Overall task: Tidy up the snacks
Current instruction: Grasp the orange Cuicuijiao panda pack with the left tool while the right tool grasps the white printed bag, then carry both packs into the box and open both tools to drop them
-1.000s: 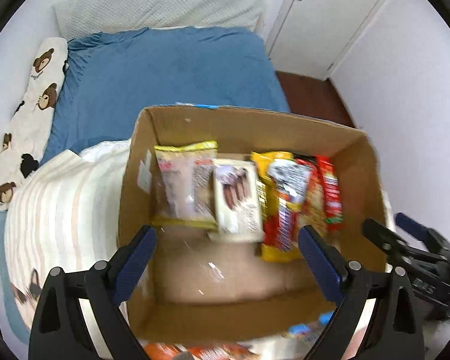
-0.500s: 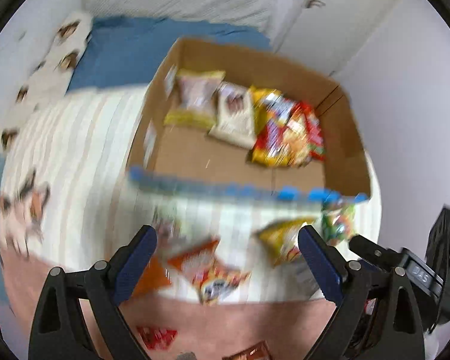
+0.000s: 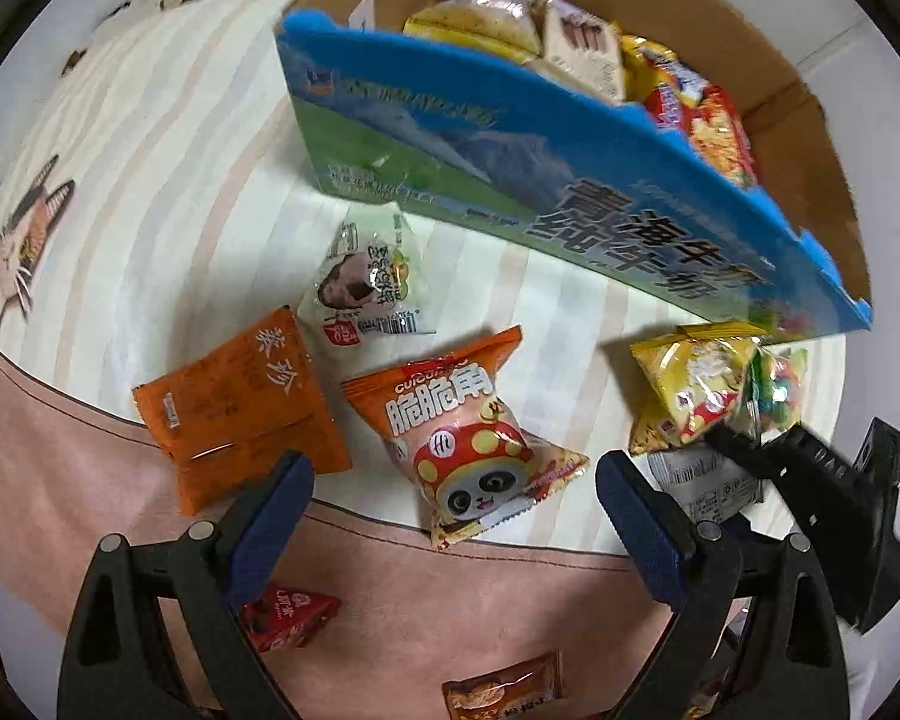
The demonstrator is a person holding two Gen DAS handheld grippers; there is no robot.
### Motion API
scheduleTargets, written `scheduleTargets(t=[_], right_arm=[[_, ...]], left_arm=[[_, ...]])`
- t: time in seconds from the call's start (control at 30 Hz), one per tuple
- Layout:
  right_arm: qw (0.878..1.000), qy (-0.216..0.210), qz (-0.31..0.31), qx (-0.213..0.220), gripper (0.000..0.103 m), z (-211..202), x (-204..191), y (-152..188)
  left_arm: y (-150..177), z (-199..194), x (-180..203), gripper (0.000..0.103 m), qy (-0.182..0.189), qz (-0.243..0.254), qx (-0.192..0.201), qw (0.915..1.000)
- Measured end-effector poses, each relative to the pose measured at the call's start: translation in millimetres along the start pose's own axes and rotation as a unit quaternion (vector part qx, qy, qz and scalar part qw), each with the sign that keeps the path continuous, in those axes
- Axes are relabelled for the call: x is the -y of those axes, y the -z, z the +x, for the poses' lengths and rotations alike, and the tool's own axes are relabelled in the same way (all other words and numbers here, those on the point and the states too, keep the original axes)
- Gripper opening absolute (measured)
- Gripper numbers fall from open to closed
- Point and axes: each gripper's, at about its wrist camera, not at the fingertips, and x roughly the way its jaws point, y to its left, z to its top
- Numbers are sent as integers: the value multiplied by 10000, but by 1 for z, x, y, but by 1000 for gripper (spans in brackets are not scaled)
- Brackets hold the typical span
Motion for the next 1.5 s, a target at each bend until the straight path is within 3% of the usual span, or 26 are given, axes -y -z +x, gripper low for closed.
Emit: scheduleTargets(t=[0.17, 0.27, 0.33, 0.37, 0.5, 0.57, 0.67, 0.77, 0.93, 1.1, 1.3, 1.5], right_arm=[[9879, 315, -1464, -416, 53, 7, -15, 9], [9653, 747, -2408, -680, 53, 9, -26, 22], [9481, 1021, -2913, -770, 53, 10, -33, 34], [9306, 1230, -3312, -952, 53, 15, -38, 44], [9019, 1465, -3789, -1470, 55, 26, -39, 66], [9036, 1424, -3778, -1430, 57, 23, -34, 73], [9124, 1326, -3727, -1052, 74, 7, -28, 83], [9218, 1180, -3620, -735, 74, -1, -20, 96], [9330, 1168, -3385, -367, 73, 1, -8, 102], [9501, 1051, -2935, 68, 56, 6, -6, 86], [9529, 965, -2870, 179, 51, 4, -3, 89], [9541, 331, -2977, 7, 51, -19, -5, 100]], left_arm=[[-11, 27, -22, 96, 621, -810, -524, 9934], [-16, 43, -29, 96, 797, -1085, -621, 9890], [-18, 52, -26, 78, 718, -978, -643, 9905], [-19, 58, -22, 59, 607, -852, -696, 9921], [-6, 60, -1, 52, 253, -87, -509, 9983], [8, 58, 13, 50, -15, 507, -497, 9975], [35, 57, 20, 49, -372, 1144, -503, 9915], [54, 60, 19, 49, -503, 1409, -566, 9871], [55, 71, 9, 52, -332, 1108, -701, 9908], [49, 78, 0, 52, -110, 538, -599, 9967], [81, 70, -3, 44, -283, 756, -438, 9958], [114, 58, -13, 43, -144, 840, -522, 9950]])
